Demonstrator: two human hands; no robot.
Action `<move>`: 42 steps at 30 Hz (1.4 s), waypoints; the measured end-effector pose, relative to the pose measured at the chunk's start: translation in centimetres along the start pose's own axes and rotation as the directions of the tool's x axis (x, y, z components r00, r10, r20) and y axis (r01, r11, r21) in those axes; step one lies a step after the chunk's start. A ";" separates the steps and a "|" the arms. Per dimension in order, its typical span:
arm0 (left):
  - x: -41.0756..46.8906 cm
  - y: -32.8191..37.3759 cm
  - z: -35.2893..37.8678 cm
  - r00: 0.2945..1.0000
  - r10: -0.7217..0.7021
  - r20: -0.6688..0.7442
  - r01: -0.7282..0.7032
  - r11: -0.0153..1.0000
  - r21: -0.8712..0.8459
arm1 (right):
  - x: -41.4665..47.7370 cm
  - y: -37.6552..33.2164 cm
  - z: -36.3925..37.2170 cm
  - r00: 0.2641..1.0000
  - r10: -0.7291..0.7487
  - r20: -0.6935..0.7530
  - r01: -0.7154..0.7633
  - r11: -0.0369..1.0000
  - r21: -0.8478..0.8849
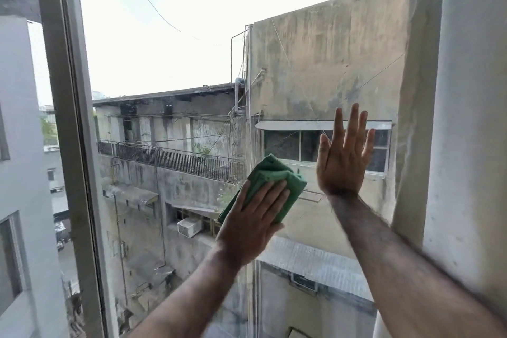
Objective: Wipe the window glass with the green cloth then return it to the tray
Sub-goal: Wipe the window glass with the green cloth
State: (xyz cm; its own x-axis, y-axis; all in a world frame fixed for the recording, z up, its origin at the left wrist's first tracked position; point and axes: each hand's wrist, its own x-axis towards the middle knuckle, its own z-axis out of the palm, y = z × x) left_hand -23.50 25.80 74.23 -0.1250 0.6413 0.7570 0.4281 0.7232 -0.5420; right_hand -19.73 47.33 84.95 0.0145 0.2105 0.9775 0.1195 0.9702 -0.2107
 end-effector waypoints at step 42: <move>3.2 -1.8 -0.4 0.968 -0.202 -0.149 0.195 0.979 -0.060 | 0.1 -0.6 -0.6 0.998 0.022 0.061 -0.023 1.000 0.020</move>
State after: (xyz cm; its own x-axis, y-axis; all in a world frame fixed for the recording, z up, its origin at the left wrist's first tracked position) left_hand -24.37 26.45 77.80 -0.0745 0.4365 0.8966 0.4487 0.8176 -0.3608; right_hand -19.16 46.72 85.19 -0.0438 0.2387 0.9701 0.0996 0.9672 -0.2335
